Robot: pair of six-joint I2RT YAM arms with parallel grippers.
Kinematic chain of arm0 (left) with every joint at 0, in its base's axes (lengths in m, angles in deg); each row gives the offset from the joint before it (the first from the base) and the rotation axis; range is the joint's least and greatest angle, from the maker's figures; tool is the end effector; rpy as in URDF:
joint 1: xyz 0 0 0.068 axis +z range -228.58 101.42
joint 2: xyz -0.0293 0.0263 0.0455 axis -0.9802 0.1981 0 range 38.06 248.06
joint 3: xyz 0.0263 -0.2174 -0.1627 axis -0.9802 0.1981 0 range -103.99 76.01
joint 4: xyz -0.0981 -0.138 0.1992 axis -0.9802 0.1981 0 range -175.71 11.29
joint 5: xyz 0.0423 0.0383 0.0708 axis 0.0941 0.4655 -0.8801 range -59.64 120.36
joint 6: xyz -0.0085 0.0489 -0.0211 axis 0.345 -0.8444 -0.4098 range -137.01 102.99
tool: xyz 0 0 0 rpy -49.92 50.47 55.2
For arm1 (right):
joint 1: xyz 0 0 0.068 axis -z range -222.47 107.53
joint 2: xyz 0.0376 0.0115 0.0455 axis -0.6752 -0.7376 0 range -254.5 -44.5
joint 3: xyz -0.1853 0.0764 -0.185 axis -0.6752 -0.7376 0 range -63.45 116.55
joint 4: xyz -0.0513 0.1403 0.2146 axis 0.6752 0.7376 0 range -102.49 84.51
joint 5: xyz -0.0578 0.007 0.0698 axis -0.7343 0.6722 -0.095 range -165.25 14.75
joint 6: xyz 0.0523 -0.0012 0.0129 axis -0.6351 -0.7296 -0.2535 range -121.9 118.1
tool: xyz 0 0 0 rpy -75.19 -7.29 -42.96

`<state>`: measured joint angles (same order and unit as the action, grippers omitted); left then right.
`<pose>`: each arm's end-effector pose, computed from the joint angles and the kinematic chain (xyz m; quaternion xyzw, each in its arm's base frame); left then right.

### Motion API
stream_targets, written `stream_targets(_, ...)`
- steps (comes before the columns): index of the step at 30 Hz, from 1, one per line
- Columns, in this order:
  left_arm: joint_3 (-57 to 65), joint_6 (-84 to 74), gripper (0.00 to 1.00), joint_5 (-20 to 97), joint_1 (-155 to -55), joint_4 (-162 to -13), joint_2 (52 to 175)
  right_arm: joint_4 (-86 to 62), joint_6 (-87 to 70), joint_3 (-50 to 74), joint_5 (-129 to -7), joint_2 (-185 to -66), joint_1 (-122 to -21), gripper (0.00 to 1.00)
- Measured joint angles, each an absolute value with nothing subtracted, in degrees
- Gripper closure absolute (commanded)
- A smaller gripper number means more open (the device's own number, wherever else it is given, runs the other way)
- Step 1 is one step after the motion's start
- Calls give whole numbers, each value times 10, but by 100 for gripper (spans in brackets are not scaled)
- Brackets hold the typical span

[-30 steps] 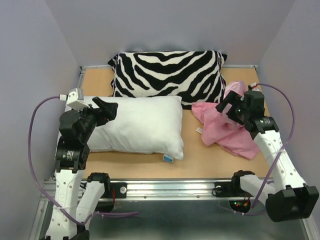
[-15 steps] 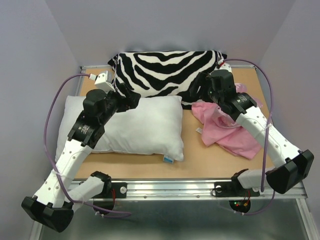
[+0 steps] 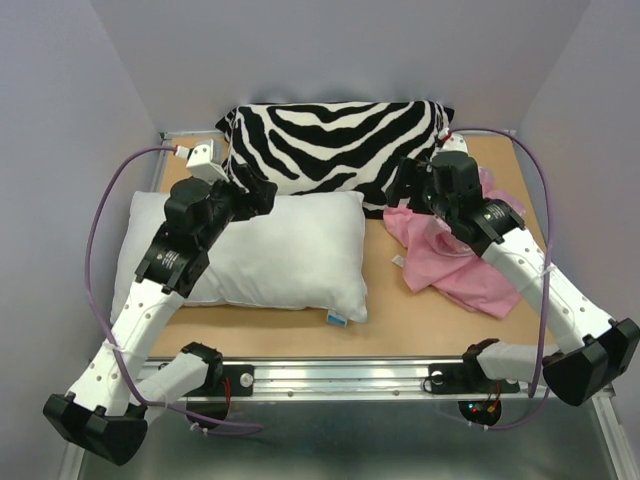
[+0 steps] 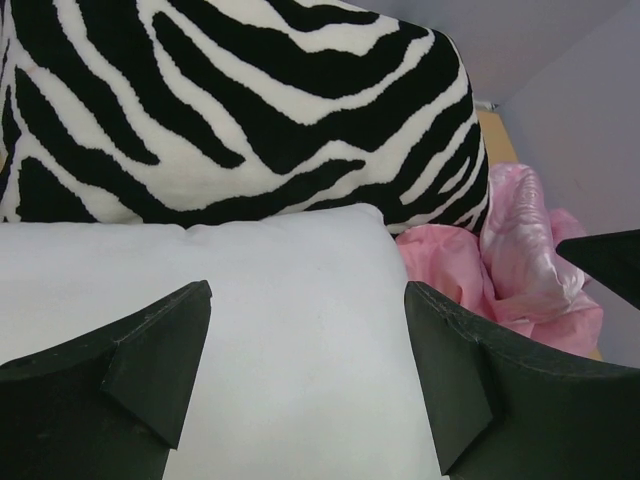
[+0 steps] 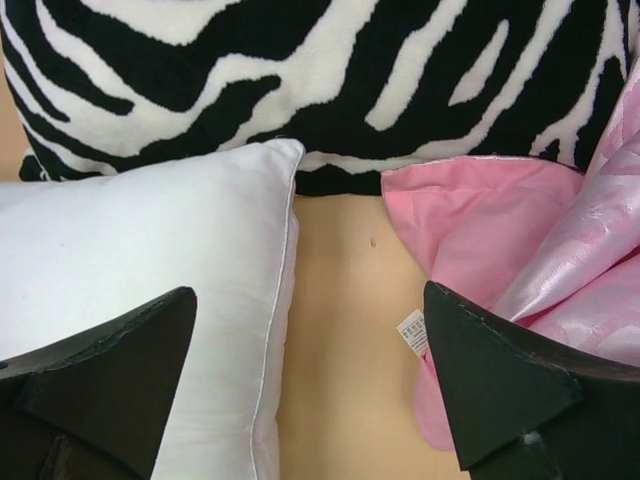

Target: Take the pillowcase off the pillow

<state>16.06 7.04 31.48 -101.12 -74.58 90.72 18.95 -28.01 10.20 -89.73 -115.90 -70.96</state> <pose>0.1888 -0.0790 0.4066 -0.0029 0.7304 -0.2767 0.6244 0.2441 0.1224 0.3804 0.0460 0.8568 0.1336 0.4960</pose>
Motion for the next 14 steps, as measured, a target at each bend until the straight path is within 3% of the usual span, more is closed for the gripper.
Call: stream_targets(14,164,63,7,294,-1011,-751,880,164,-272,46,-897,-1116,-710,0)
